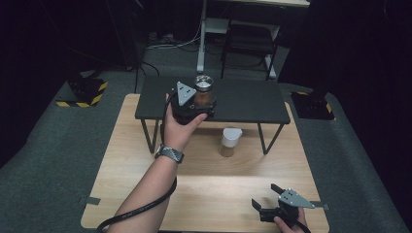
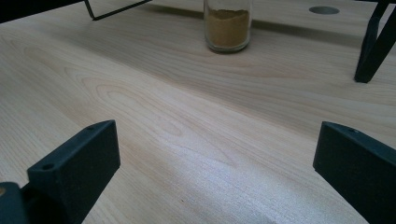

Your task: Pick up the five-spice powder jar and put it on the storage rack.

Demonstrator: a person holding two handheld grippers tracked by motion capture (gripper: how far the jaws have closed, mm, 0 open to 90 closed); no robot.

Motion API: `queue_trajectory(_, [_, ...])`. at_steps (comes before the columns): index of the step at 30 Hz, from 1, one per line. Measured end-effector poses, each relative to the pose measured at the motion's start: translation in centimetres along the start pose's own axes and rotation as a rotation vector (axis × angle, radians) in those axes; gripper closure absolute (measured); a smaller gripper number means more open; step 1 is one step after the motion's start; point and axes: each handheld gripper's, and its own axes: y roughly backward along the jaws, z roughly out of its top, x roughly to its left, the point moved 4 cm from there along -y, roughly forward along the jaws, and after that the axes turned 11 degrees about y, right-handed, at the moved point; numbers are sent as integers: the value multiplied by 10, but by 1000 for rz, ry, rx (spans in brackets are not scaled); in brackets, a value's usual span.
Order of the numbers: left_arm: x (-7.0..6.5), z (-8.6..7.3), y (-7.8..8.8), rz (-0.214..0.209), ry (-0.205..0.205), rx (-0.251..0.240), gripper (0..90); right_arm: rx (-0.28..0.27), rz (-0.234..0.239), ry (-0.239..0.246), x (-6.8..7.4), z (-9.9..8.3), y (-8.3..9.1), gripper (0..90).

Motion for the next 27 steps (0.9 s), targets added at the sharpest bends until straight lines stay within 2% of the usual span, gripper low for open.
queue_trajectory(7, [6,-8,20,-25,19,-34,5,0,0,0,0,0,0,3])
queue_trajectory(20, [10,-32,52,-61,7,-59,5,2,-7,0,1,0,0,3])
queue_trajectory(27, [13,-40,63,-69,11,-65,5,3,-9,-2,1,0,0,3])
